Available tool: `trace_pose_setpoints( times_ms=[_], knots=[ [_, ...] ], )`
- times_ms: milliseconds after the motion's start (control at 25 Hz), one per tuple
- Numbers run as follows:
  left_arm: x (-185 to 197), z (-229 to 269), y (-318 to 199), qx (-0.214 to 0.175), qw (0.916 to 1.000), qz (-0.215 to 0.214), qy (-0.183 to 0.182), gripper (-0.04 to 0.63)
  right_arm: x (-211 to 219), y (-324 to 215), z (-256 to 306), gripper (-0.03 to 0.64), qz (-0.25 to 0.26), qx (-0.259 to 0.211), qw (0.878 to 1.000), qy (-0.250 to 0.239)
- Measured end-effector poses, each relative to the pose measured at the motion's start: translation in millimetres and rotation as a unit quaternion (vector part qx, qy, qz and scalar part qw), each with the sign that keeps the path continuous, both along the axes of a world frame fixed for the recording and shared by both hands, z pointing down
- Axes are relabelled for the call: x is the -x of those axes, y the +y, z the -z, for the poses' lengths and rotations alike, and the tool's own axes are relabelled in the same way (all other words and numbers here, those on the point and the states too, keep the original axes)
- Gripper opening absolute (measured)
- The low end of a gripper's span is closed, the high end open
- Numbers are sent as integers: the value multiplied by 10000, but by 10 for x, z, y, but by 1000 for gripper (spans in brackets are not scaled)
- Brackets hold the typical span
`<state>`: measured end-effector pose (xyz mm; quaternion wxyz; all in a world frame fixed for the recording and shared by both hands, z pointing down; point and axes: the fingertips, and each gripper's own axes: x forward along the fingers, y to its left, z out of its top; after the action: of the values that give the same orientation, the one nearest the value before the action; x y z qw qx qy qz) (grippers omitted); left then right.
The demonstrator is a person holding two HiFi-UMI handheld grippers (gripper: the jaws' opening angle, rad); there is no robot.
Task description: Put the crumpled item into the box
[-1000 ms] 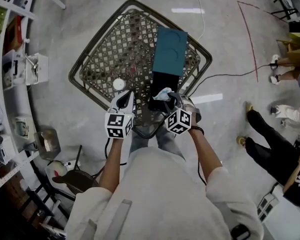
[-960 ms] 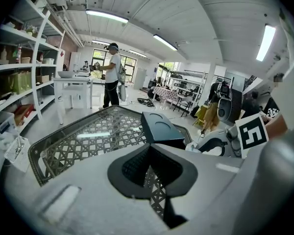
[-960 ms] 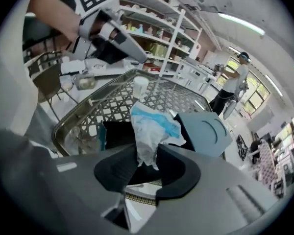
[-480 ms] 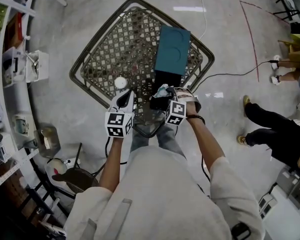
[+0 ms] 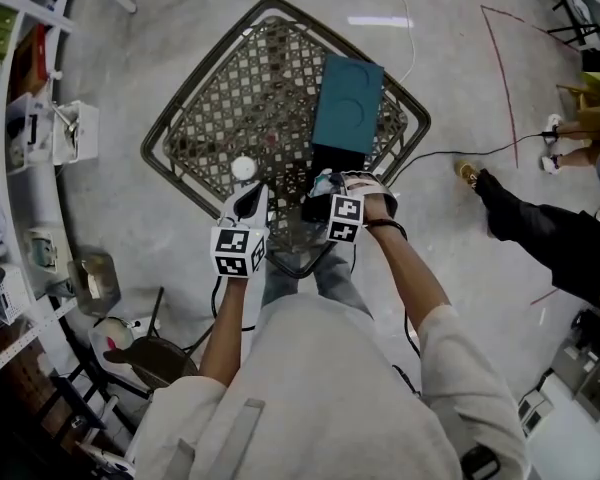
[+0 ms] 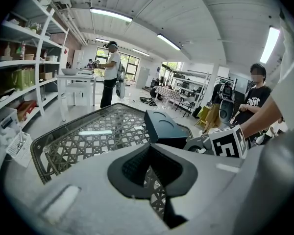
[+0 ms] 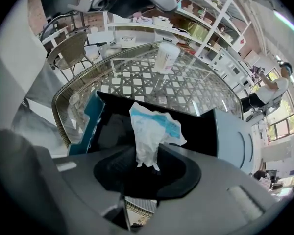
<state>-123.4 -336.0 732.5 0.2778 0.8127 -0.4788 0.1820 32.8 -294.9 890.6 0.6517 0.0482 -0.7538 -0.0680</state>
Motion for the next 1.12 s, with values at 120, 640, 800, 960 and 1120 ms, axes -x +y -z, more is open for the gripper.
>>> trace_pose_setpoints(
  times_ms=[120, 640, 800, 960, 1120],
  knots=[
    [4, 7, 12, -7, 10000, 4, 6, 6, 12, 18, 9, 125, -90, 76, 9999, -97],
    [-78, 52, -20, -90, 9999, -95, 35, 6, 0, -74, 270, 244, -477, -206, 9972, -545],
    [-118, 79, -17, -107, 9999, -123, 40, 6, 10, -85, 463, 223, -1210, -109, 9865, -1102],
    [-126, 105, -27, -140, 9998, -138, 46, 6, 9, -180, 750, 188, -2410, 34, 9506, -1954],
    [-134, 114, -22, -155, 9998, -158, 32, 6, -47, -355, 996, 150, -3862, 253, 8736, -2952]
  ],
)
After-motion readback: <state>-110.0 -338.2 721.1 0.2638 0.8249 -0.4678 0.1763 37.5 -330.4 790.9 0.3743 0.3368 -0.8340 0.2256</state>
